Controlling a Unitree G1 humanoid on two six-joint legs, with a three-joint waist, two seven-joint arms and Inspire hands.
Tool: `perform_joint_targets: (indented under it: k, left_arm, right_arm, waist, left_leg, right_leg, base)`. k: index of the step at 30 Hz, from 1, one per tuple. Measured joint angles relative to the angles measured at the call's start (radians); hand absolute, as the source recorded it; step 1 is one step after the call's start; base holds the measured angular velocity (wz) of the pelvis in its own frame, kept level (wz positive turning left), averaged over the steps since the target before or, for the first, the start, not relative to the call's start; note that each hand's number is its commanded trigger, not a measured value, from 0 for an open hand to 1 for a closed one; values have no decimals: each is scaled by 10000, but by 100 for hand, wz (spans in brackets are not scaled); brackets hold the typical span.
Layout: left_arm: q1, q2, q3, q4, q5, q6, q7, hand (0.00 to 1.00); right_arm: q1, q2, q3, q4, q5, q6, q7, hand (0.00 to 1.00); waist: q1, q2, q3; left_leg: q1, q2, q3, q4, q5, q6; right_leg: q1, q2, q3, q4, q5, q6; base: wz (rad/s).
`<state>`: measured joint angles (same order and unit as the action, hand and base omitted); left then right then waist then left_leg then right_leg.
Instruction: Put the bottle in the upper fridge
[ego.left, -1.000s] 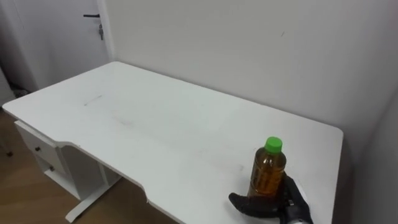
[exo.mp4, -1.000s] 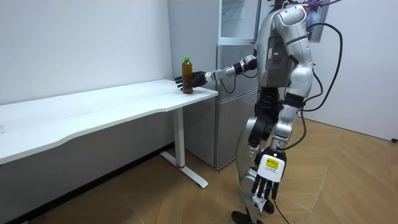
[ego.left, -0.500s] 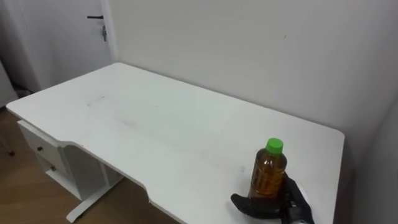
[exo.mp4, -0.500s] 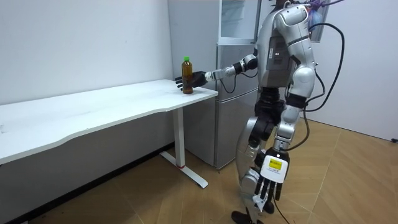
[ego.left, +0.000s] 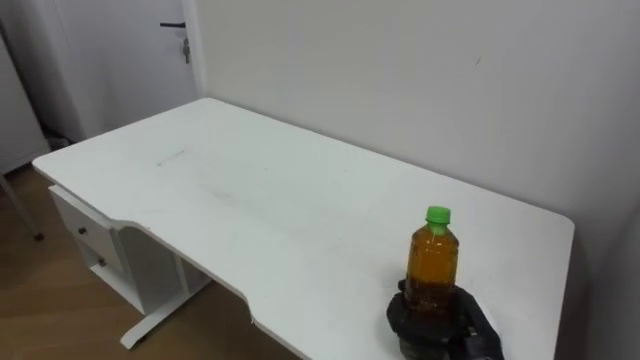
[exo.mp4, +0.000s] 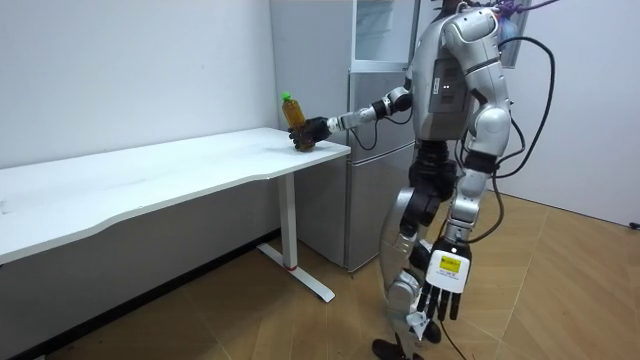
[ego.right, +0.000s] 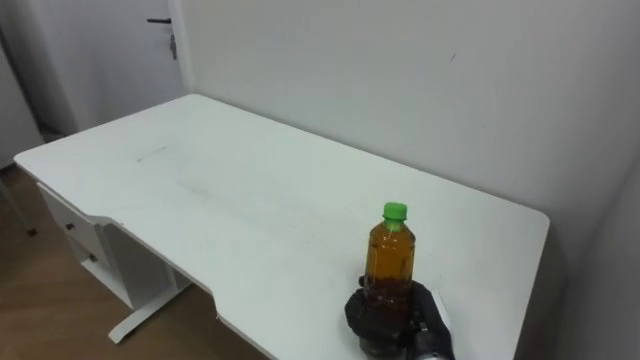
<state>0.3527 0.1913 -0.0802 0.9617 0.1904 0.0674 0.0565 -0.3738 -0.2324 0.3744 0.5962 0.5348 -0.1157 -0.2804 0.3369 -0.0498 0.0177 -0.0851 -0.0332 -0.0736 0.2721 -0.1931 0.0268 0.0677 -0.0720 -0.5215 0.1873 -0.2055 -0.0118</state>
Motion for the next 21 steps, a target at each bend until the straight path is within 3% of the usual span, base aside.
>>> perform_joint_targets:
  k: [9, 14, 21]
  left_arm:
    - [-126, 27, 12, -16, 9, -30, 11, 0]
    - [-112, 123, 94, -11, 25, -29, -31, 0]
    - [-171, 294, 196, 64, -17, -41, -93, 0]
  right_arm:
    - [12, -25, 7, 52, 284, 87, 340, 100]
    - [66, -84, 383, -276, 33, 304, 801, 100]
    - [64, -104, 428, -794, 69, 426, 1616, 100]
  waist:
    - [-65, -60, -28]
    - [-88, -242, -40]
    - [-184, -260, -39]
  left_leg:
    - [-44, -1, -18, -32, 2, -5]
    - [59, 37, 168, -21, 3, -4]
    - [245, 43, 311, -35, 3, 1]
  right_leg:
    - [-29, -2, -8, 4, -1, 2]
    - [-44, 1, 169, 9, -1, 1]
    - [23, 11, 589, 31, 2, 5]
  base:
    - [-1]
    - [-11]
    - [-6]
